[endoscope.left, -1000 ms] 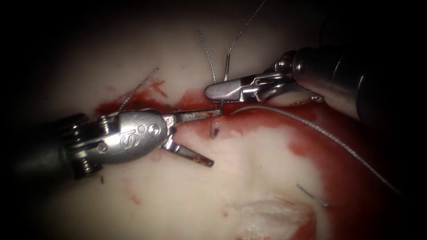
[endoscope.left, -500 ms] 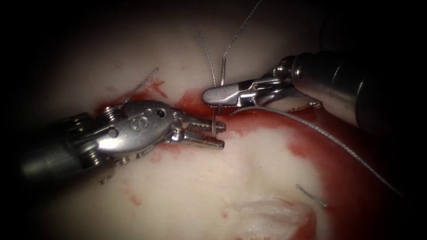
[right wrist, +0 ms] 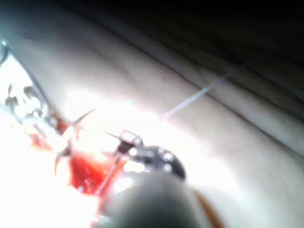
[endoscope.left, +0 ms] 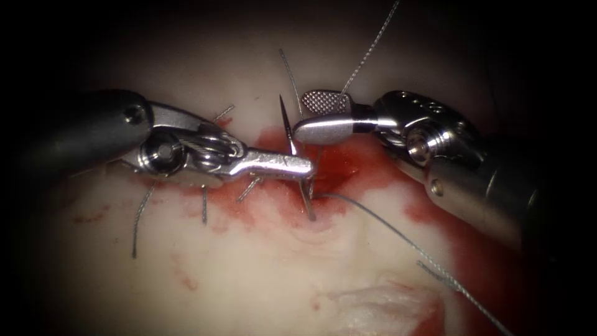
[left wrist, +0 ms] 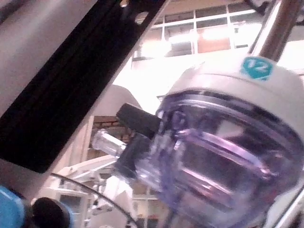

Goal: Wound Closure

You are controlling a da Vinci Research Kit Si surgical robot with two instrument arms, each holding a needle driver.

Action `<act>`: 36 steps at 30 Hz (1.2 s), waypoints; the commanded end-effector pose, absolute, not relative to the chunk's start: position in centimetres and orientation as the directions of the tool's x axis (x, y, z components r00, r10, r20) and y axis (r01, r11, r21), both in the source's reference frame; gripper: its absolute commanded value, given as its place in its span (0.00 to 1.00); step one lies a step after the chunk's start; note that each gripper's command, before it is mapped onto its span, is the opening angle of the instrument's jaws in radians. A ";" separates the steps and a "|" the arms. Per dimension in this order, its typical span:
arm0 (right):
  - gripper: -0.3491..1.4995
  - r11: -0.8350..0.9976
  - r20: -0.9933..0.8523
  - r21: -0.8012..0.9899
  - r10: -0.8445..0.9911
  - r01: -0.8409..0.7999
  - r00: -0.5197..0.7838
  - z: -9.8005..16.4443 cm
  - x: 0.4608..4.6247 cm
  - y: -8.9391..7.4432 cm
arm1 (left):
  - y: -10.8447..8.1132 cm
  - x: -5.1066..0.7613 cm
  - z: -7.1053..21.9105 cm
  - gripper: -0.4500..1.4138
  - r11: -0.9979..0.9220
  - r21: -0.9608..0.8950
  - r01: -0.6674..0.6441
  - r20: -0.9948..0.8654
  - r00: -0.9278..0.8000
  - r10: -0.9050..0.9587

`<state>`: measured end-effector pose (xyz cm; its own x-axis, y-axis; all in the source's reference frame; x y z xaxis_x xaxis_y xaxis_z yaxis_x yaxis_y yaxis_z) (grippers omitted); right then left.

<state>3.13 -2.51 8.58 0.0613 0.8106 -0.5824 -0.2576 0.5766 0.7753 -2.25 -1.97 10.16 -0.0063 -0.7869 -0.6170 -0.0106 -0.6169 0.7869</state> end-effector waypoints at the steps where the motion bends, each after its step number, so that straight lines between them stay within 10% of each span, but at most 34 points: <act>1: 0.83 0.574 -0.582 0.774 0.811 -0.266 0.058 8.5 3.16 -2.4 | -1.9 -2.30 10.1 0.00 -0.662 0.749 -0.013 -0.662 -0.017 -0.749; 24: 0.80 0.568 -0.596 0.751 0.802 -0.337 0.024 7.9 3.10 -2.2 | -1.3 -1.77 9.7 0.00 -0.871 0.405 -0.278 -0.913 -0.071 -0.402; 27: 0.58 0.623 -0.625 0.741 0.776 -0.252 0.080 7.9 3.17 -2.3 | -1.2 -1.70 9.6 0.00 -0.871 0.401 -0.284 -0.915 -0.072 -0.398; 29: 0.05 0.650 -0.639 0.741 0.760 -0.166 0.122 7.9 3.21 -2.3 | -1.2 -1.65 9.6 0.00 -0.861 0.418 -0.288 -0.907 -0.076 -0.415; 36: 0.00 0.608 -0.576 0.787 0.785 -0.105 0.228 8.0 3.56 -2.6 | -0.9 -1.46 9.3 0.00 -0.799 0.503 -0.329 -0.859 -0.087 -0.505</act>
